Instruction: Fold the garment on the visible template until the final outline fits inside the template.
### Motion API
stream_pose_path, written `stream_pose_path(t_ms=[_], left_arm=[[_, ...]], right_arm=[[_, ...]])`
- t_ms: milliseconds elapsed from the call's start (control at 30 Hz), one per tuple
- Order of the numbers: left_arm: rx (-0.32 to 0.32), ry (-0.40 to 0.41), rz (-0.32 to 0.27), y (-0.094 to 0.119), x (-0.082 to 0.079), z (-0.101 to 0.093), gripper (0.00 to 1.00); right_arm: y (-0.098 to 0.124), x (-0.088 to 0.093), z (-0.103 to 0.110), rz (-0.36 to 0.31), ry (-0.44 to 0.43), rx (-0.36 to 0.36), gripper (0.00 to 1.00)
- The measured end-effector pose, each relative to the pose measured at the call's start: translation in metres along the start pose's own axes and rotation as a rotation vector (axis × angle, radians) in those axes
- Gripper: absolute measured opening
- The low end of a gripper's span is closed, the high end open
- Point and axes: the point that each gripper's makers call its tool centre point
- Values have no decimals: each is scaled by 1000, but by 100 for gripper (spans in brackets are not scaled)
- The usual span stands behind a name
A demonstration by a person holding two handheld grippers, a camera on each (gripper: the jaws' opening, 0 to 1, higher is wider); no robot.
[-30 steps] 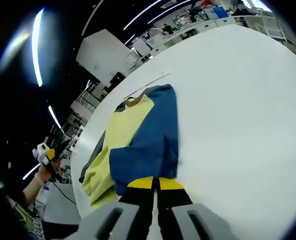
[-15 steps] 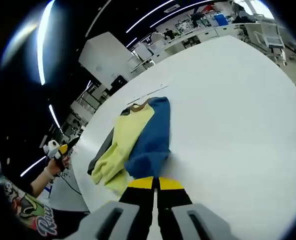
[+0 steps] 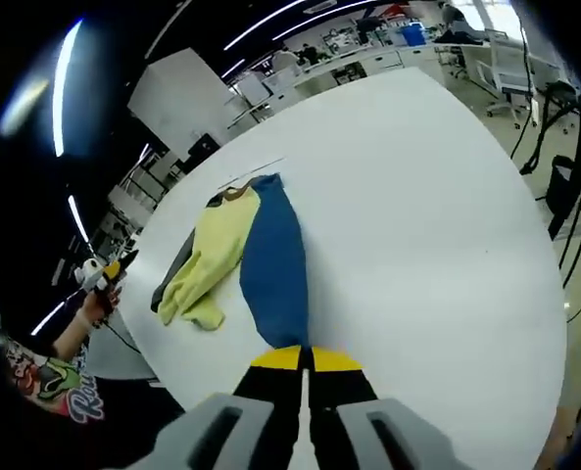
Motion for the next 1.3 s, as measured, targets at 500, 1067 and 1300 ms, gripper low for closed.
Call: stream_pose_path(t_ms=[500,1067,1300], left_arm=[[-52,-1,30,7,3,8,77],[-137,23,65,21,9,22,77],[-150,30,66,24,11,24,77]], right_arm=[[-6,-49,-71,33,-47,285,0],[-25,-63,-118,144,-57,391,0],[-25,-62,-122,154,-56,389,0]])
Point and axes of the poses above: the point that each gripper's makers call its tool centre point, and the gripper's own axes: y roughly backward along the fingers, z roughly to its left, x roughly out of its underside
